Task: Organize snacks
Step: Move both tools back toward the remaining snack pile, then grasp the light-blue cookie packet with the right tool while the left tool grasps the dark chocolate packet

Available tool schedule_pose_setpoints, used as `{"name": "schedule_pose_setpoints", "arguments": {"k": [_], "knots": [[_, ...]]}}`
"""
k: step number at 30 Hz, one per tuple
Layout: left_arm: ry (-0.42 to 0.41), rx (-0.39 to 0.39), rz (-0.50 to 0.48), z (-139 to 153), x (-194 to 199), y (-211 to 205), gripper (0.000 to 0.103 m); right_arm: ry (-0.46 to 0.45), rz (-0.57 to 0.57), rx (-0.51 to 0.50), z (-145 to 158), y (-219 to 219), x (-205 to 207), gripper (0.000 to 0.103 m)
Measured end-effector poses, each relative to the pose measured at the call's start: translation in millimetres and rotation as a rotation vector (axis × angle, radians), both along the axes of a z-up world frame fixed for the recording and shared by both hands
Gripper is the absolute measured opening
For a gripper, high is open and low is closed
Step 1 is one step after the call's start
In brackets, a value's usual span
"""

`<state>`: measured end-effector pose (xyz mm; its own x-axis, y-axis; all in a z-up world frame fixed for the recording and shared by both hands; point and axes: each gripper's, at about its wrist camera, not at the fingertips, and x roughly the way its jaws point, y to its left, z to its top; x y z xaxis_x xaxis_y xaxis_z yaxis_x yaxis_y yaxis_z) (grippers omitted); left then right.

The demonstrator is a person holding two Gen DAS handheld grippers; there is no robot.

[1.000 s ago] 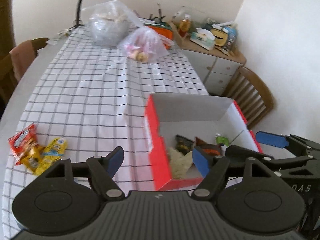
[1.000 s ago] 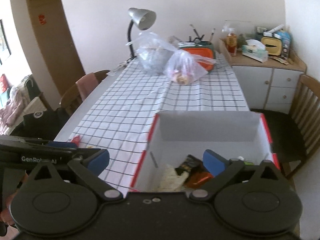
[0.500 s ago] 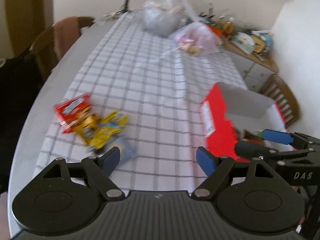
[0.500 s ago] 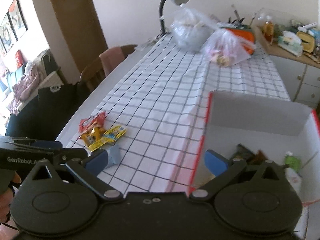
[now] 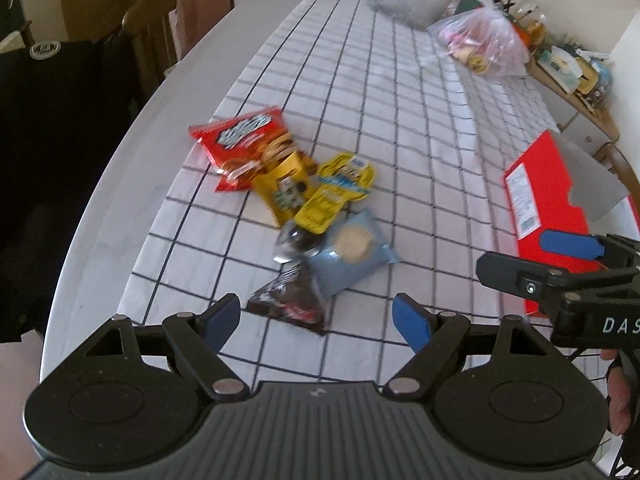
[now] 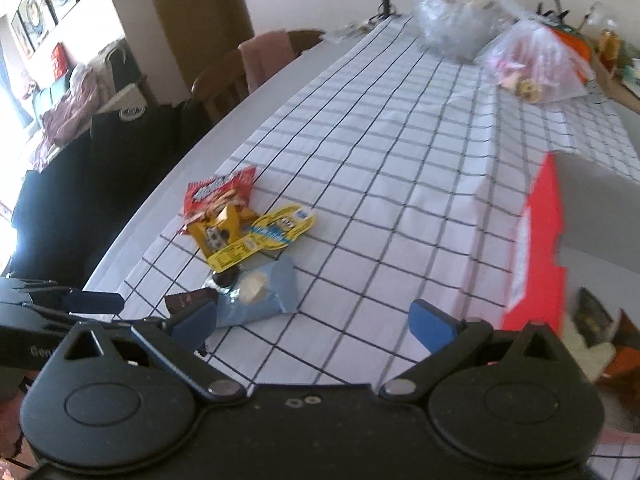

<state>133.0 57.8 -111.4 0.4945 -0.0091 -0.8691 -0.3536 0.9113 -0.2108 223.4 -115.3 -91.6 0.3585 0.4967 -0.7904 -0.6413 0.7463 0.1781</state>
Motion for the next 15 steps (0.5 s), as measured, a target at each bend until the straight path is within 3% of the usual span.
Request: {"name": "schedule_pose_setpoints", "arguments": {"k": [7,15], "knots": [[0.036,-0.001,0.025,-25.8,2.3,16.2,0.083,0.038,0.017,-0.050,-26.0,29.3,11.9,0.100],[0.027,0.025,-0.042,-39.6,5.1,13.8,0.083,0.078,0.071,-0.098,-49.2,60.0,28.9,0.095]]}}
